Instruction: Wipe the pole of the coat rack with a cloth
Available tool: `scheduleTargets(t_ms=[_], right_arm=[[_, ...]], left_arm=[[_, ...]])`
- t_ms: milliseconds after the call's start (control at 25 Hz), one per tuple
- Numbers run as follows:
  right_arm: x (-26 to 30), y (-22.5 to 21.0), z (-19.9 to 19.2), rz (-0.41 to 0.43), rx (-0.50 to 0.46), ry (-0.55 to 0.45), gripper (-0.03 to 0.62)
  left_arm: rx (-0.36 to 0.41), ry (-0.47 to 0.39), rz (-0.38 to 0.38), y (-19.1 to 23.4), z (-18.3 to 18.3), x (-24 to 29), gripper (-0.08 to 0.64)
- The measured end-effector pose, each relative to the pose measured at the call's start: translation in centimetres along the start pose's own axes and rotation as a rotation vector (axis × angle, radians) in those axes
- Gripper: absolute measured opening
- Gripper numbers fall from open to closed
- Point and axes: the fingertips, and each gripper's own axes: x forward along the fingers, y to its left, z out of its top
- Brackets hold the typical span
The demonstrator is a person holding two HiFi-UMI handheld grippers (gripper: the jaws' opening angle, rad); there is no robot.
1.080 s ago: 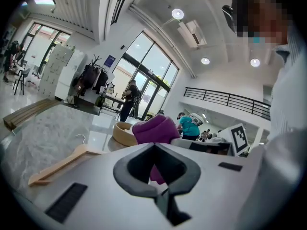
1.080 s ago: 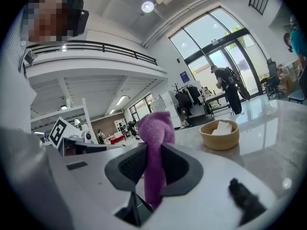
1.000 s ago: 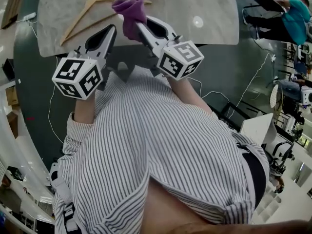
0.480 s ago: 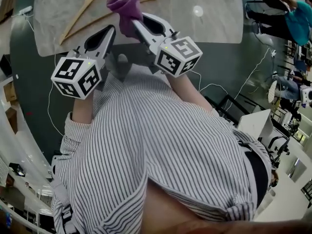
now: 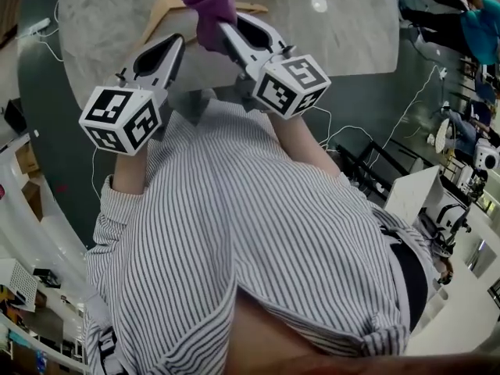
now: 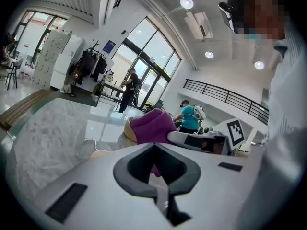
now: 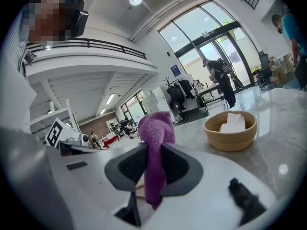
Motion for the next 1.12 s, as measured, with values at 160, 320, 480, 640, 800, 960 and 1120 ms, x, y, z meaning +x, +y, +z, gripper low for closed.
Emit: scheduleTargets(t_ms=[160,320,480,640,800,960,1120], right_arm=[[3.0,-0.1,0.9,-0.033,0.007,-0.023,0.081],[5.3,-0.3,1.7,-0.063,0.015,-0.032,0.081],[6.5,-0.6,2.2,-0.104,0.031,-0.041,0.081],[7.0,-1.0,2.4,-0.128,0.040,-0.050,0.081],[7.1,-0.9,2.6,-0.136,0.041,-0.052,0.081],[6.9,-1.2,2.1,-0.160,0.050,-0.035,0.081],[6.2,-1.7,2.1,-0.172,0.053,-0.030,0.081]], left_arm=[[0.019,0.028,-0.032,2.6,1.4,0.6,0.011],[0.023,0.045,-0.051,5.3,3.0,1.1,0.011],[0.014,0.076,-0.080,6.8,3.6,1.6,0.011],[0.042,0.112,-0.121,6.5,3.7,2.6,0.011],[0.048,0.125,-0.142,6.5,3.9,3.5,0.011],[0.042,0.133,-0.144,7.0,3.9,3.5,0.011],[0.019,0.131,-0.139,6.8,3.7,3.6,0.011]])
